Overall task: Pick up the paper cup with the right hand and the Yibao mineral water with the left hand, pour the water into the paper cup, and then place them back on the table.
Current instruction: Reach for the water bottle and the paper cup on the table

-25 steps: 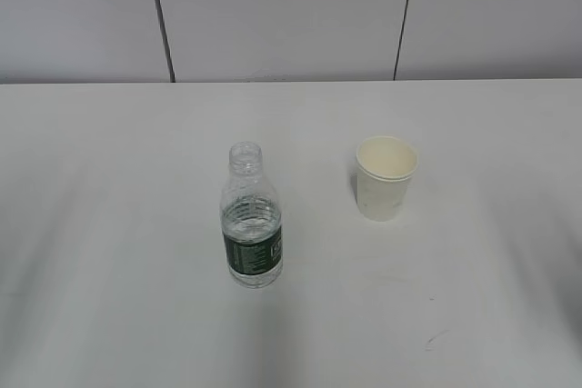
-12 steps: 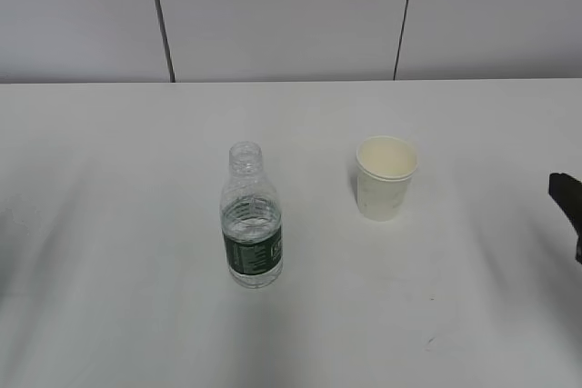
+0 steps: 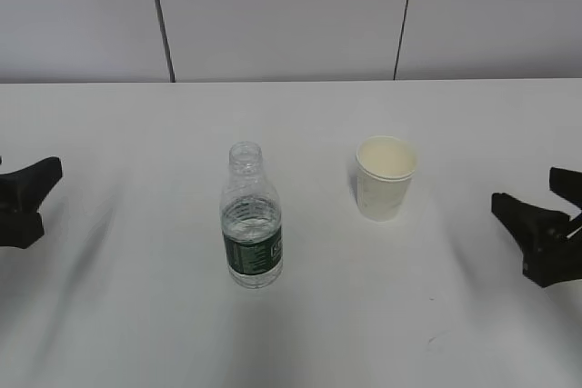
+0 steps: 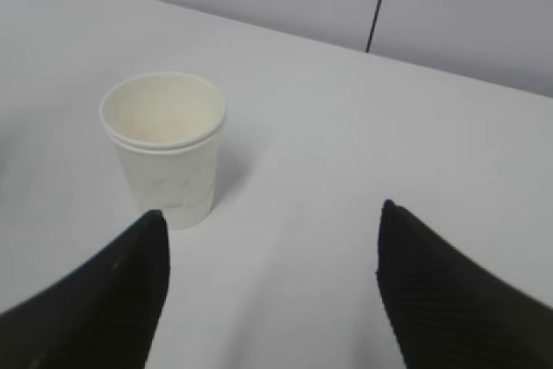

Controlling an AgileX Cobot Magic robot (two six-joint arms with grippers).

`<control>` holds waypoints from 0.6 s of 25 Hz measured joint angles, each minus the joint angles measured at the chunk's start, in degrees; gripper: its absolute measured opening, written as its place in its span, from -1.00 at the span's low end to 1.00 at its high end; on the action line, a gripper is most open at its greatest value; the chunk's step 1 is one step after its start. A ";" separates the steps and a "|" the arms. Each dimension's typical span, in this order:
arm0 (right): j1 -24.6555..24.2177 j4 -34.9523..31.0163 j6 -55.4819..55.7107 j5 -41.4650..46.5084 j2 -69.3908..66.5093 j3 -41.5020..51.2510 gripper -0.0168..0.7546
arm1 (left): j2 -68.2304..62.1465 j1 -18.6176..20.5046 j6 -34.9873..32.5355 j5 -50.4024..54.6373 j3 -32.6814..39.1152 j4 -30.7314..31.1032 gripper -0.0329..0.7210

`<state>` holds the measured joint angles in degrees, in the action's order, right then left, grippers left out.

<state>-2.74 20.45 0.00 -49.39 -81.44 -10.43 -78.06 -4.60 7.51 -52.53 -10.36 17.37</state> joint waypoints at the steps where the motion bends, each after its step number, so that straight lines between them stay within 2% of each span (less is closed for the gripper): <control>1: 0.00 0.55 0.00 -1.08 -1.79 -0.10 0.56 | -2.09 0.00 0.00 -1.51 -0.12 0.30 0.33; 5: 0.00 2.85 -0.53 -7.31 -10.12 -0.31 0.56 | -10.09 0.00 0.05 -8.19 -0.26 3.23 0.33; 9: 0.00 3.63 -3.80 -14.30 -19.54 -0.65 0.56 | -17.50 0.00 0.05 -12.34 -0.53 9.63 0.33; 15: 0.00 6.00 -8.14 -15.68 -30.22 -2.94 0.56 | -24.86 0.00 -1.02 -12.65 -1.76 16.87 0.33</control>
<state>-2.74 26.45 -8.14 -65.07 -111.66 -13.37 -102.92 -4.60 6.48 -65.18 -12.12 34.23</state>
